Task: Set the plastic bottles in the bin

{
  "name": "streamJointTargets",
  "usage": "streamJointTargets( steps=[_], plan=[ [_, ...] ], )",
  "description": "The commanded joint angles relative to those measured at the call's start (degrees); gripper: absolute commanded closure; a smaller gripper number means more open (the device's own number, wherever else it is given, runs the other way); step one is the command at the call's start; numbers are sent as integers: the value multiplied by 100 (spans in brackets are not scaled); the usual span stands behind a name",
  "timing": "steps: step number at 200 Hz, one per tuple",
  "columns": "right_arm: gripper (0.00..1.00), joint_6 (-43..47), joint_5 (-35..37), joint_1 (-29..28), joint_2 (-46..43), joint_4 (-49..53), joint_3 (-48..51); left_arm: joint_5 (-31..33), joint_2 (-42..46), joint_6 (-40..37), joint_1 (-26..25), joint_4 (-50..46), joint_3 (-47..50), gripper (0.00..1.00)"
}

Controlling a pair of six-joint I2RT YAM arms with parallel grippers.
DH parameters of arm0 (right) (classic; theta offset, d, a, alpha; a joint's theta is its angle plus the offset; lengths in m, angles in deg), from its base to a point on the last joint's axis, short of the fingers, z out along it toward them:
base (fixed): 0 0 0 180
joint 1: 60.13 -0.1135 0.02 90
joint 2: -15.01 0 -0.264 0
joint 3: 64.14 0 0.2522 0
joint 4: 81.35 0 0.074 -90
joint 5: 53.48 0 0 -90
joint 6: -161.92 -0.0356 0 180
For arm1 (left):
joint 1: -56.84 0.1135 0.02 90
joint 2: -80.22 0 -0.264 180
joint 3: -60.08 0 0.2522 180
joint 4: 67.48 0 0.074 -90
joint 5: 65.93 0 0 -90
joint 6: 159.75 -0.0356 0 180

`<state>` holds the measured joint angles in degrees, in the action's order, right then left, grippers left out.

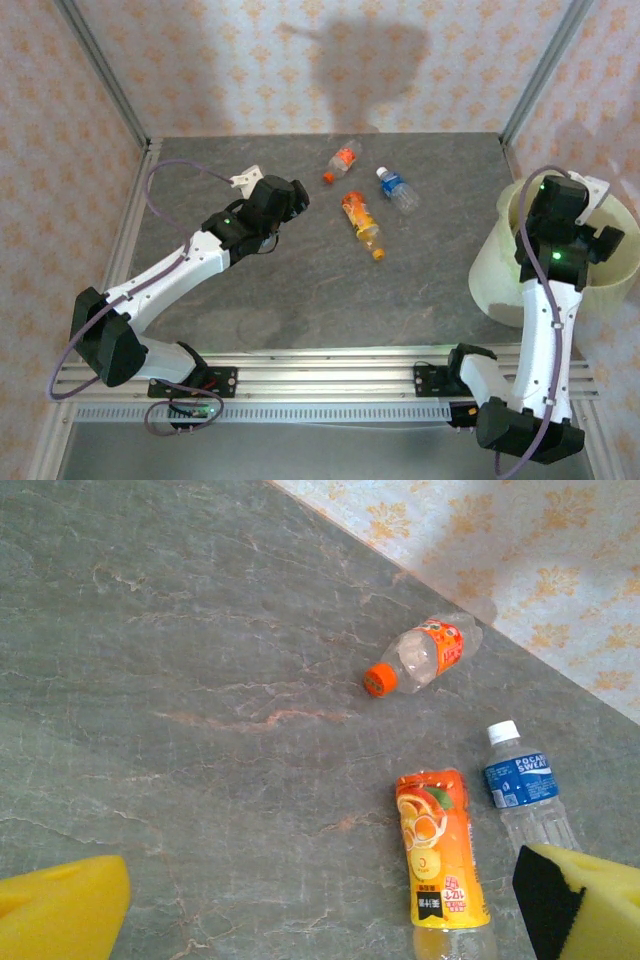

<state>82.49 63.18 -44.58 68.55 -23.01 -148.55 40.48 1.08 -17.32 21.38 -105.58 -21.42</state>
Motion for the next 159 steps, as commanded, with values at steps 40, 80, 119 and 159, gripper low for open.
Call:
streamJointTargets(
  steps=[40,80,119,159],
  plan=[
    [1,-1236,-2327,3,396,804,-802,307,-70,94,66,-229,51,0],
    [1,-2192,-4328,-635,210,-189,-723,272,-46,24,92,-243,133,0],
    [1,-2017,-4792,-2218,1088,-916,-814,229,181,75,99,-153,490,0],
    [1,-1360,-4459,-3101,2755,-918,-1169,155,475,330,130,-228,959,0]
  ],
)
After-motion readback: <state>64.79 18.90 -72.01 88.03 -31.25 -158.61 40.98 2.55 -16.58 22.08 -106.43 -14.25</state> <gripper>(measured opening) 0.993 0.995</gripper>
